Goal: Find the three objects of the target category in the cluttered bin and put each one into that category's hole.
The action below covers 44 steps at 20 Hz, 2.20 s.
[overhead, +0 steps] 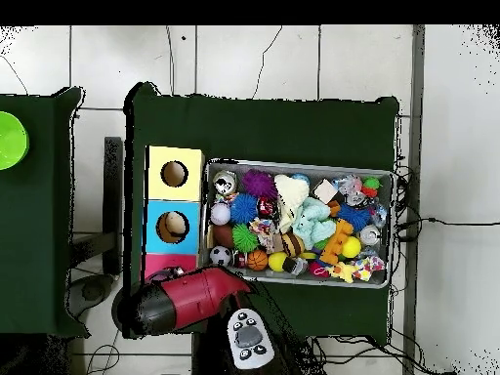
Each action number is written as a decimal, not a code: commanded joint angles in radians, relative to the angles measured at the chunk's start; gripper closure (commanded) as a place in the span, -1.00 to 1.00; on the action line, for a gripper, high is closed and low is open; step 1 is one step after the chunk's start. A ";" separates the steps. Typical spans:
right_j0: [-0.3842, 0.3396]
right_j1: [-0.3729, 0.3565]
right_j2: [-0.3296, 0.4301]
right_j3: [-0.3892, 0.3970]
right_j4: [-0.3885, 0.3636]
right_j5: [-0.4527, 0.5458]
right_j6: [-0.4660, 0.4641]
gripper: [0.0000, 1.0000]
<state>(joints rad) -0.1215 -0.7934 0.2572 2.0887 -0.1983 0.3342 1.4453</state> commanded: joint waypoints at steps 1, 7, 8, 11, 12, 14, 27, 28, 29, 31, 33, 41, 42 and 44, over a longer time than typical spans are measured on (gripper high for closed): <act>-0.056 -0.062 -0.014 -0.066 0.031 0.042 0.140 -1.00; -0.063 -0.060 -0.007 -0.062 0.030 0.016 0.143 1.00; -0.066 -0.061 -0.004 -0.060 0.030 0.017 0.140 1.00; -0.062 -0.070 -0.007 -0.066 0.033 0.058 0.132 1.00; -0.064 -0.075 -0.008 -0.064 0.042 0.060 0.141 1.00; -0.068 -0.078 -0.005 -0.060 0.041 0.063 0.140 1.00; -0.078 -0.088 0.000 -0.053 0.051 0.068 0.144 -1.00; -0.074 -0.087 -0.001 -0.056 0.049 0.066 0.145 -1.00; -0.074 -0.088 -0.002 -0.055 0.050 0.066 0.148 -1.00; -0.075 -0.093 0.002 -0.052 0.055 0.063 0.152 -1.00; -0.070 -0.096 -0.001 -0.058 0.057 0.074 0.153 -1.00; -0.066 -0.124 -0.009 -0.061 0.062 0.114 0.150 -1.00; -0.069 -0.135 -0.008 -0.061 0.061 0.129 0.142 -1.00; -0.080 -0.164 -0.009 -0.065 0.054 0.173 0.113 -1.00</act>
<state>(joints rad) -0.1436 -0.8586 0.2856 2.1074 -0.1778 0.3847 1.4455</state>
